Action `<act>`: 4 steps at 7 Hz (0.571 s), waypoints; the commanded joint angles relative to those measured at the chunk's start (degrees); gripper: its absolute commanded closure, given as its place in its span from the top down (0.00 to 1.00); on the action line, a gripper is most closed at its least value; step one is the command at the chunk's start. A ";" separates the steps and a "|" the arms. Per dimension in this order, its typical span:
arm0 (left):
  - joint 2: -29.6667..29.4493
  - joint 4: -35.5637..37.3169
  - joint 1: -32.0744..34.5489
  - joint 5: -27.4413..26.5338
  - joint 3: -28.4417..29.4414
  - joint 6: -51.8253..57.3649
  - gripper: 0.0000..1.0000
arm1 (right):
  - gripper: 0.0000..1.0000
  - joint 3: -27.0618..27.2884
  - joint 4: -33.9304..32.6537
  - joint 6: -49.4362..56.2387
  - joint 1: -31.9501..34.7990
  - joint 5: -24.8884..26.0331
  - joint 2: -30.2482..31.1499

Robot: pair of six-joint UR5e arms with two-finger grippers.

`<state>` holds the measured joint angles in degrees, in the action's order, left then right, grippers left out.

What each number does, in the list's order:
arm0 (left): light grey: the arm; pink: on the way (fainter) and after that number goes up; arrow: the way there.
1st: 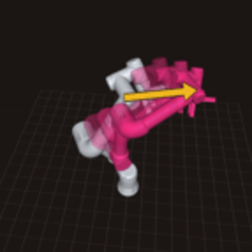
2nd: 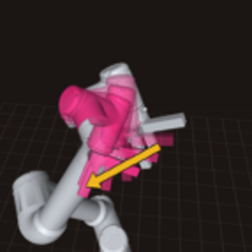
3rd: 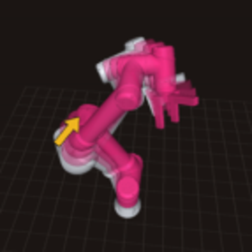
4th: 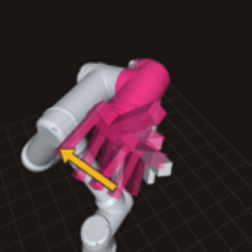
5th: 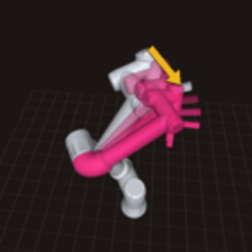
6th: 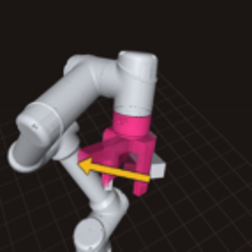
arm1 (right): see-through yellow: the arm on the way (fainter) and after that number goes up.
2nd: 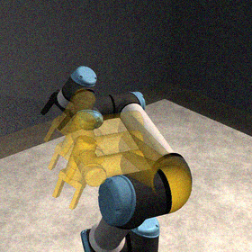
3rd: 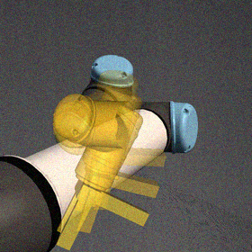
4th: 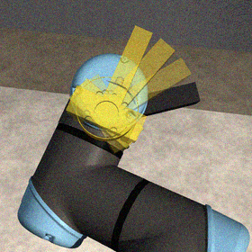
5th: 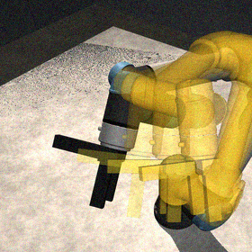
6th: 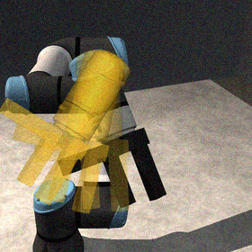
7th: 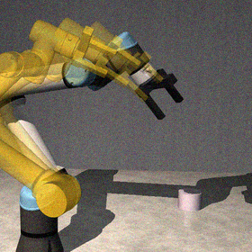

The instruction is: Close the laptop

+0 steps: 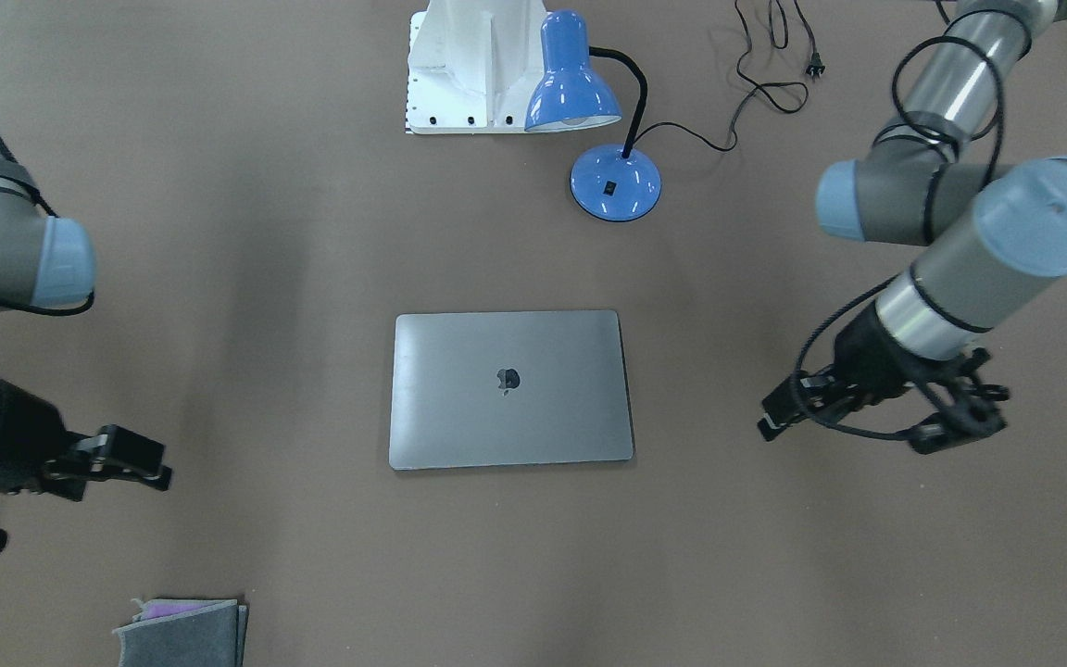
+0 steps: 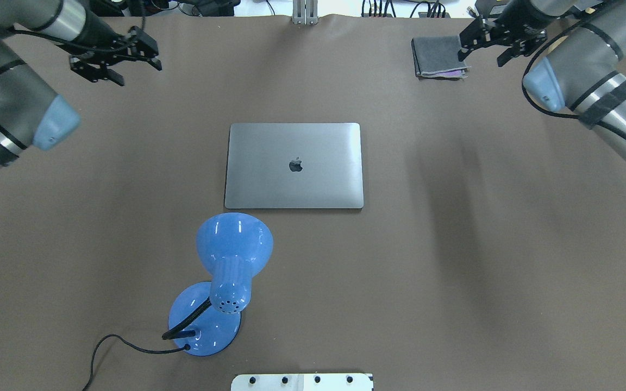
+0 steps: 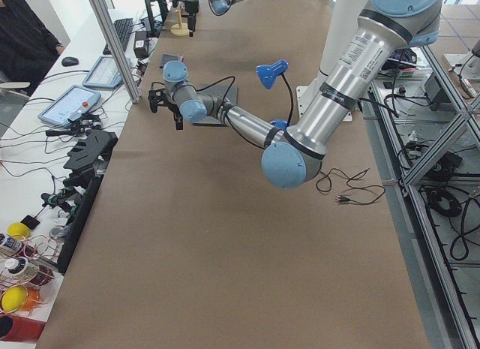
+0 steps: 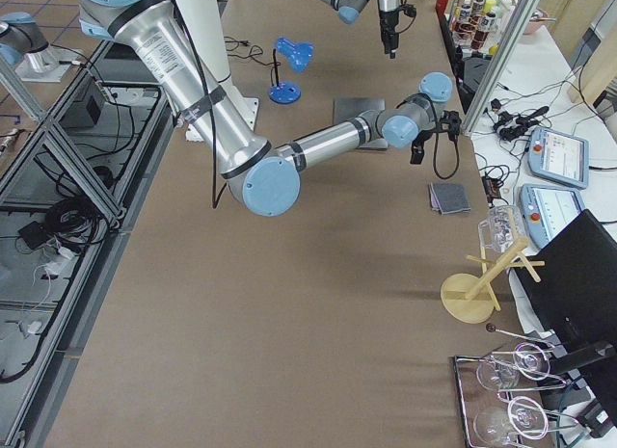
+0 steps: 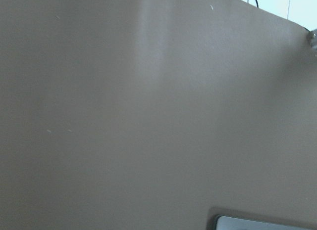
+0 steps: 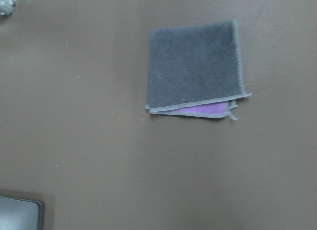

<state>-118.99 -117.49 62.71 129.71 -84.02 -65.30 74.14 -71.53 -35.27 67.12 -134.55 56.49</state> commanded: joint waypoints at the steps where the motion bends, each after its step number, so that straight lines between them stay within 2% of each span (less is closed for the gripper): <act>1: 9.18 1.03 6.78 3.34 -5.25 11.46 0.98 | 1.00 1.09 -11.26 24.09 7.81 4.61 4.40; 2: 13.05 1.29 8.81 3.53 -7.80 13.86 0.98 | 1.00 3.62 -18.74 30.02 11.68 6.56 6.50; 4: 20.96 7.07 13.12 3.71 -10.98 25.33 0.98 | 1.00 13.26 -22.15 35.00 14.27 4.74 18.94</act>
<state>-102.83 -113.62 73.23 133.28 -93.22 -47.30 81.96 -91.20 -3.36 79.95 -129.04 68.40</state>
